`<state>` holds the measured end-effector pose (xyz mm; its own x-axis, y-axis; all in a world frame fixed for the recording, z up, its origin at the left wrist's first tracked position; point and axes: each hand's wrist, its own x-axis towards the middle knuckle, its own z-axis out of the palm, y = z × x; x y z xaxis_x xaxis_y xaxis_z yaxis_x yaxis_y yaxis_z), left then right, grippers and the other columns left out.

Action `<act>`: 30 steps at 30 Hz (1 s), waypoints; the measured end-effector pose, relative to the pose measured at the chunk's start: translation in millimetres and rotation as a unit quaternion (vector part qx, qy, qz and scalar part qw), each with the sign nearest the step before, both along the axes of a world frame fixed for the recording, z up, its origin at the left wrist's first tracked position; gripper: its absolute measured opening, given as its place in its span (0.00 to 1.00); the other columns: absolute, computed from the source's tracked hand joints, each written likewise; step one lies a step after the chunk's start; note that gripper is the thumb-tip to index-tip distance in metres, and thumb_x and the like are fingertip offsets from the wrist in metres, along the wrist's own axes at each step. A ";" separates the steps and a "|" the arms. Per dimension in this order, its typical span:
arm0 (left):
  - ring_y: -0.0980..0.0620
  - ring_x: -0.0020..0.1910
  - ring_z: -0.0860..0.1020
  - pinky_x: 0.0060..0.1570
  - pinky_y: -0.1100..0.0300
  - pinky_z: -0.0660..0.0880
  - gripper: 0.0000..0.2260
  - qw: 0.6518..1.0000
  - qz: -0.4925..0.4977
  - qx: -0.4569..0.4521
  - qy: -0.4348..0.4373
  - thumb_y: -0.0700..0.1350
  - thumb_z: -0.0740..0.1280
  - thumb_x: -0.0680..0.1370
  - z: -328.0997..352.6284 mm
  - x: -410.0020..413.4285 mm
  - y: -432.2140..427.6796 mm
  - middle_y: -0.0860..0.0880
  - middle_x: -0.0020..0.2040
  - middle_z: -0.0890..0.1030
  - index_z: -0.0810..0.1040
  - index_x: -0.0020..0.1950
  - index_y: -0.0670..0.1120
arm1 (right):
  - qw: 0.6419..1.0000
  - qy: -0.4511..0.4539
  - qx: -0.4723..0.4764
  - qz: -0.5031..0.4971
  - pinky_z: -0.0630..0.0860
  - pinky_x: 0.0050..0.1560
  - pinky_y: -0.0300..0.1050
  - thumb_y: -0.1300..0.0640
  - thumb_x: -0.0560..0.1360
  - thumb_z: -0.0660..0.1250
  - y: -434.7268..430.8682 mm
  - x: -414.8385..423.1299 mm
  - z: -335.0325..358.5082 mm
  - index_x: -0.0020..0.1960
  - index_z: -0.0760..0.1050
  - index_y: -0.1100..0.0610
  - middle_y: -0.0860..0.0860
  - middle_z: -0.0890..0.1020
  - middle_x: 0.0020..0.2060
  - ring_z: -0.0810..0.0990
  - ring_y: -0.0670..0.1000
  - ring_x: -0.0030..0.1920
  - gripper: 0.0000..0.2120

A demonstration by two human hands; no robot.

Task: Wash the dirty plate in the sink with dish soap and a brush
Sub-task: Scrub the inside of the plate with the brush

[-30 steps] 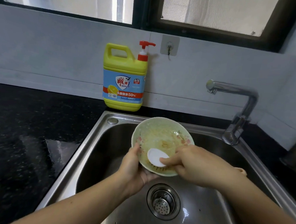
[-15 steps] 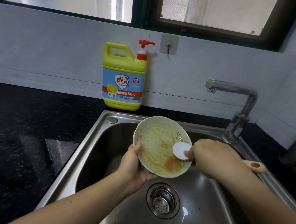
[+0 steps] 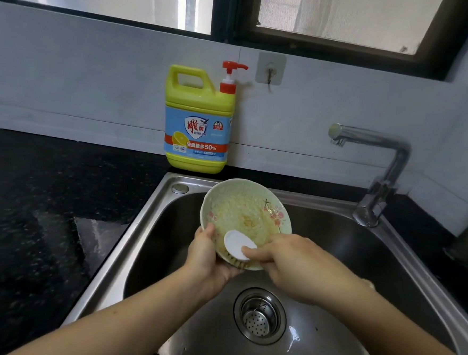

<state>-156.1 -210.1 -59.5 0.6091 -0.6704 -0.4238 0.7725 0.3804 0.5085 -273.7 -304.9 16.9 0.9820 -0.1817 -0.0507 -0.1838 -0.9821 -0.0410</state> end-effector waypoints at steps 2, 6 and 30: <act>0.33 0.56 0.77 0.37 0.37 0.78 0.20 1.000 0.015 0.003 0.003 0.55 0.54 0.82 -0.7 1.7 -0.4 0.37 0.64 0.75 0.65 0.71 0.48 | 0.999 0.019 -0.036 -0.011 0.70 0.49 0.45 0.50 0.79 0.59 -9.3 -3.5 9.7 0.66 0.66 0.32 0.47 0.76 0.60 0.75 0.55 0.59 0.19; 0.34 0.57 0.76 0.37 0.35 0.78 0.18 1.000 0.028 0.008 -0.010 0.54 0.55 0.81 1.5 0.5 -0.4 0.39 0.65 0.73 0.65 0.70 0.51 | 0.992 0.055 -0.098 -0.066 0.66 0.46 0.44 0.45 0.80 0.57 -23.6 -12.8 25.3 0.65 0.71 0.36 0.48 0.76 0.61 0.76 0.55 0.59 0.15; 0.32 0.56 0.76 0.34 0.36 0.78 0.21 0.999 0.048 -0.012 0.023 0.56 0.59 0.80 3.8 6.6 -1.0 0.36 0.65 0.71 0.64 0.71 0.50 | 0.998 0.046 0.001 -0.052 0.73 0.54 0.45 0.47 0.77 0.62 -27.0 -15.1 40.0 0.58 0.72 0.28 0.41 0.76 0.60 0.75 0.47 0.57 0.15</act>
